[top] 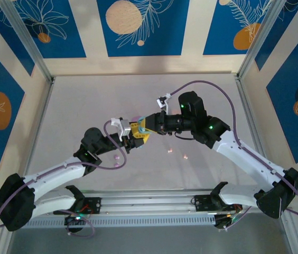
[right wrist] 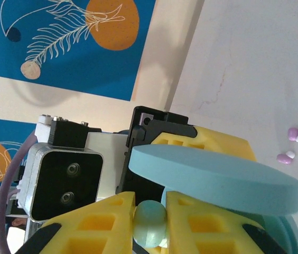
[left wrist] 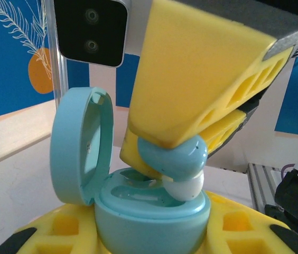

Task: Insert wireless bluetooth earbuds into charging case

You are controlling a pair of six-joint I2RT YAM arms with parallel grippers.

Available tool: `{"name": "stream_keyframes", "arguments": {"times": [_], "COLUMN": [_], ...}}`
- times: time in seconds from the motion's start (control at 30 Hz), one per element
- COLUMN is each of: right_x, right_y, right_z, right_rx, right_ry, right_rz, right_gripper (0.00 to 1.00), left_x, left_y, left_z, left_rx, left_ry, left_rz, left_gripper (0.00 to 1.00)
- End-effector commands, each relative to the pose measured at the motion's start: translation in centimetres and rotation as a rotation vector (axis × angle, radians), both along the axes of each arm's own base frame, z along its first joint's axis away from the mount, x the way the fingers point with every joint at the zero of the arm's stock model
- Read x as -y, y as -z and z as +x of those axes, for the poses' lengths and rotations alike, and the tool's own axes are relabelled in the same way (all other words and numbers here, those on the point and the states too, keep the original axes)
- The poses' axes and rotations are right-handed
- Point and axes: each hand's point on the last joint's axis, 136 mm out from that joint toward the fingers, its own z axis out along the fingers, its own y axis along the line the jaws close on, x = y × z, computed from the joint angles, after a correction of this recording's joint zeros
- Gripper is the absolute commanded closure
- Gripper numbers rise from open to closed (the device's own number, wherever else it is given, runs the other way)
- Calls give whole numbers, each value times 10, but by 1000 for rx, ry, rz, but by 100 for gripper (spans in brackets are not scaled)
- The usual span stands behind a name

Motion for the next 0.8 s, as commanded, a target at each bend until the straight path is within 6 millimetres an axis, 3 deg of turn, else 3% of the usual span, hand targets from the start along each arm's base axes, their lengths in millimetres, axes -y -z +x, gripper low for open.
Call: {"name": "stream_keyframes", "arguments": {"times": [0.0,0.47,0.77], "right_x": [4,-1,-1], "right_y": [18,19,9], "right_z": [0,-1,11], "right_rx": [-18,-2,40], "right_ry": [18,7,80], "right_rz": [-88,-115,-58], "right_gripper": [76,74,77], "left_x": [-2,-2,-1], "left_y": [-29,-28,-27], "left_z": [-8,-8,-11], "left_rx": [75,70,66], "left_ry": [18,19,39], "left_rz": [-87,-86,-89], "left_gripper": [75,74,75]}}
